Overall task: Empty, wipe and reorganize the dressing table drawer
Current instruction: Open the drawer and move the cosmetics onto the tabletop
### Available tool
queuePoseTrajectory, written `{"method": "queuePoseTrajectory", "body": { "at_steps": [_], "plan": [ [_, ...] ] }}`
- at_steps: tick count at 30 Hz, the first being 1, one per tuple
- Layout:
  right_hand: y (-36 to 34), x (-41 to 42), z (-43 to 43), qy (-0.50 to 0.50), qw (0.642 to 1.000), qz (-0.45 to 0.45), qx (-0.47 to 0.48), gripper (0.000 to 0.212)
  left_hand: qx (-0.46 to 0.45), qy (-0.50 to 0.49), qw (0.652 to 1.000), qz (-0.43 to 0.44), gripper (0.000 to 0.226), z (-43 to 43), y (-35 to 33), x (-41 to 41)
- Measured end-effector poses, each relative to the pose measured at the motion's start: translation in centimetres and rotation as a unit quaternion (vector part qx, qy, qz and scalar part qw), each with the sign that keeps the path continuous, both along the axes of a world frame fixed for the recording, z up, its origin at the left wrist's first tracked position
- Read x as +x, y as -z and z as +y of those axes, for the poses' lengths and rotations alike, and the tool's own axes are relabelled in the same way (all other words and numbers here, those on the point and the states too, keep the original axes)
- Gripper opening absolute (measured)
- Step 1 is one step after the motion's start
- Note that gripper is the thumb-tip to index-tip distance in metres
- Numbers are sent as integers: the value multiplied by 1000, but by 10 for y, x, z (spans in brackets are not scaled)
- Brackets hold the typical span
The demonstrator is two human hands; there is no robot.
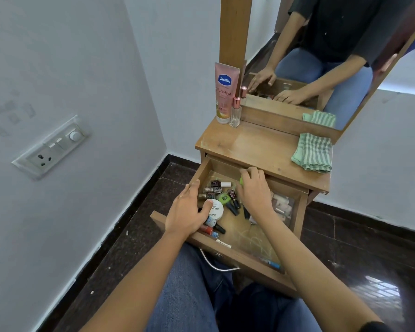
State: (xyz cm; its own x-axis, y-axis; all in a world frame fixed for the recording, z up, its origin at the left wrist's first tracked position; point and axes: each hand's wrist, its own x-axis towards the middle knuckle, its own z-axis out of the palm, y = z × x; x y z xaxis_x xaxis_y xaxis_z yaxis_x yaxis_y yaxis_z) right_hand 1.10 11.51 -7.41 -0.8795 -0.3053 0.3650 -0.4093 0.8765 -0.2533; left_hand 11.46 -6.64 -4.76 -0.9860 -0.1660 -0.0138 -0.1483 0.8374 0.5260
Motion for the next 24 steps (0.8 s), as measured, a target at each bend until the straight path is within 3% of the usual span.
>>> {"method": "queuePoseTrajectory", "body": {
  "at_steps": [16,21,24],
  "plan": [
    [-5,10,-8,53,982,-140,-117,42,1,17,1000,-6,75,0,1,5],
    [-10,6,-1,-22,985,-115,-130,42,9,21,1000,1,77,-4,1,4],
    [-32,1,-3,-68,977,-60,-191,41,-9,57,998,-7,81,-8,3,2]
  ]
}}
